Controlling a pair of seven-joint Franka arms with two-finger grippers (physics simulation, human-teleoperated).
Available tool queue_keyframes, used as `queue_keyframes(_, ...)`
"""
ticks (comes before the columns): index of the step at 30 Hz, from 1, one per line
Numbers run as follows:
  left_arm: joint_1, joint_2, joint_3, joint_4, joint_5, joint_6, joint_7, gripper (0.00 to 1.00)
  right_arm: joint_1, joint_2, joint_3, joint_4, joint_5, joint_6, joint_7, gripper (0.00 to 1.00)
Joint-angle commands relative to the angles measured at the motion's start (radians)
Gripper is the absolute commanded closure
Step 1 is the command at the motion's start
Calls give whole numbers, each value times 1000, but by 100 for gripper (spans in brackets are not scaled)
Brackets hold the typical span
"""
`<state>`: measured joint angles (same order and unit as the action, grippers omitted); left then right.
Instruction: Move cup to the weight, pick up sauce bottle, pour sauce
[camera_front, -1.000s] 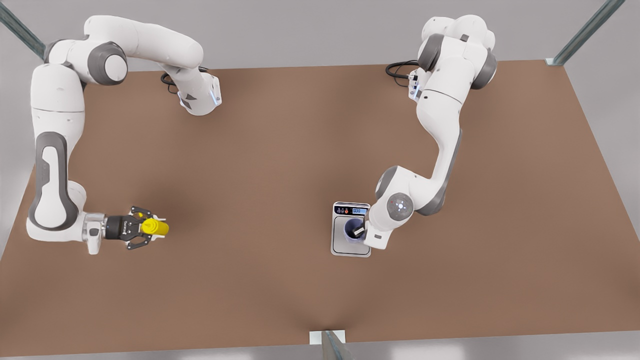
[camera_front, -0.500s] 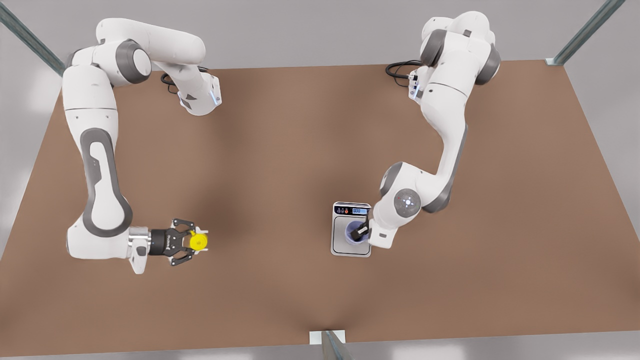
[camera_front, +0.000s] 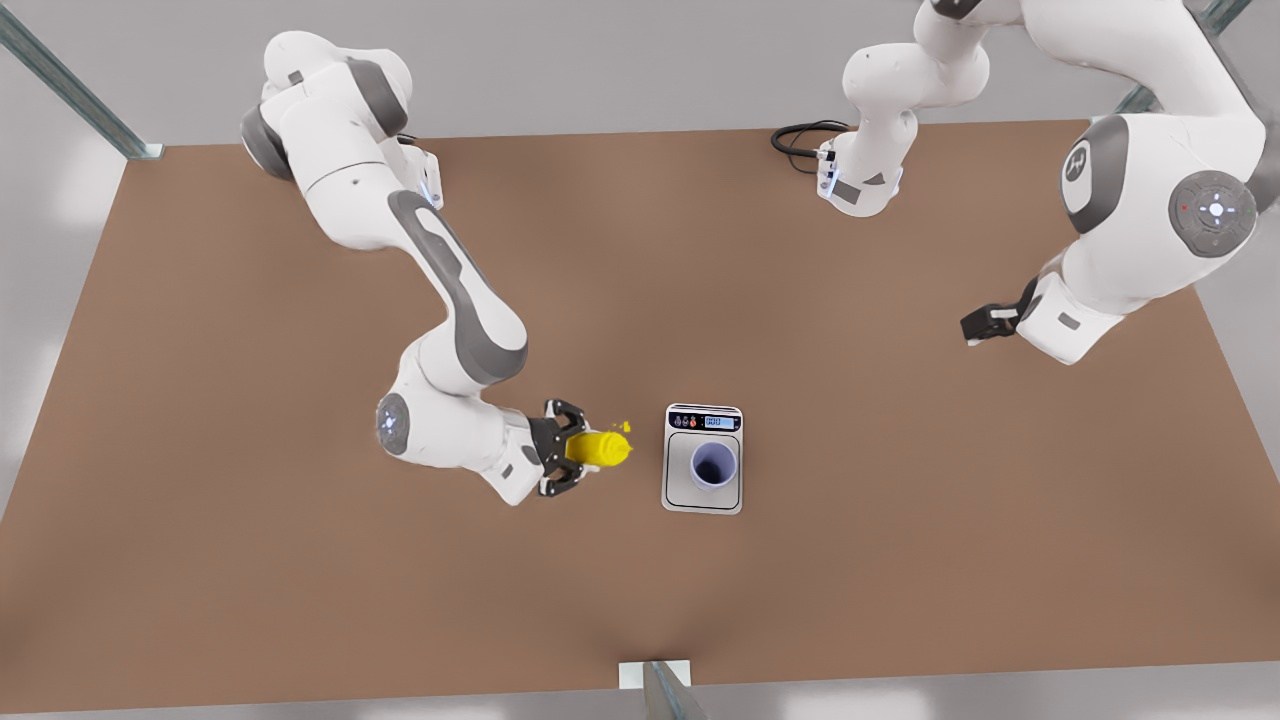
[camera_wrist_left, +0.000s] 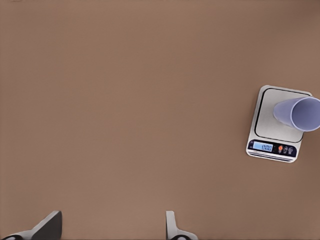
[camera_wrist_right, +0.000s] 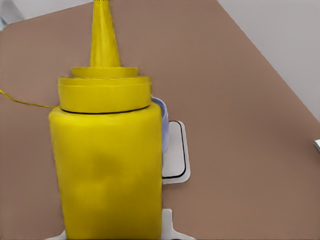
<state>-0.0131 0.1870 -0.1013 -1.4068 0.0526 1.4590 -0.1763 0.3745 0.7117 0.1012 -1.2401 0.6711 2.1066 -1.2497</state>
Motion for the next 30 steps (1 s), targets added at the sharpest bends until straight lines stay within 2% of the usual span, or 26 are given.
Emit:
queue_keyframes(1, 2, -1, 0, -8, 33, 7, 0, 0, 18, 2, -18, 5, 15, -17, -7, 56)
queue_keyframes(3, 4, -6, 2, -15, 32, 11, 1, 0, 43, 2, -34, 14, 13, -17, 10, 56)
queue_keyframes(5, 4, -4, 2, -15, 32, 9, 1, 0, 115, 18, -123, 63, 15, -17, 58, 56)
queue_keyframes(8, 4, -1, 2, -14, 32, 9, 0, 0, 168, 94, -158, 166, -42, -19, 157, 56)
queue_keyframes(12, 1, 12, 3, -11, 32, 4, -2, 0, 248, 173, -259, 228, -53, -17, 205, 56)
queue_keyframes(21, 1, 45, 3, -1, 30, 4, -14, 0, 313, 180, -264, 218, -51, 7, 207, 56)
queue_keyframes(25, 1, 48, 3, -1, 30, 4, -14, 0, 248, 176, -259, 222, -42, -49, 197, 56)
queue_keyframes(26, 1, 48, 3, -1, 29, 6, -14, 0, 206, 164, -246, 223, -30, -97, 190, 56)
queue_keyframes(28, -1, 54, 3, -1, 30, 4, -14, 0, 14, 146, -112, 225, 61, -209, 95, 56)
queue_keyframes(29, -4, 66, 3, -1, 32, 6, -12, 0, -158, 138, 47, 222, 70, -267, 9, 56)
queue_keyframes(30, -5, 66, 3, -1, 32, 6, -12, 0, -299, 140, 172, 200, 70, -298, -86, 56)
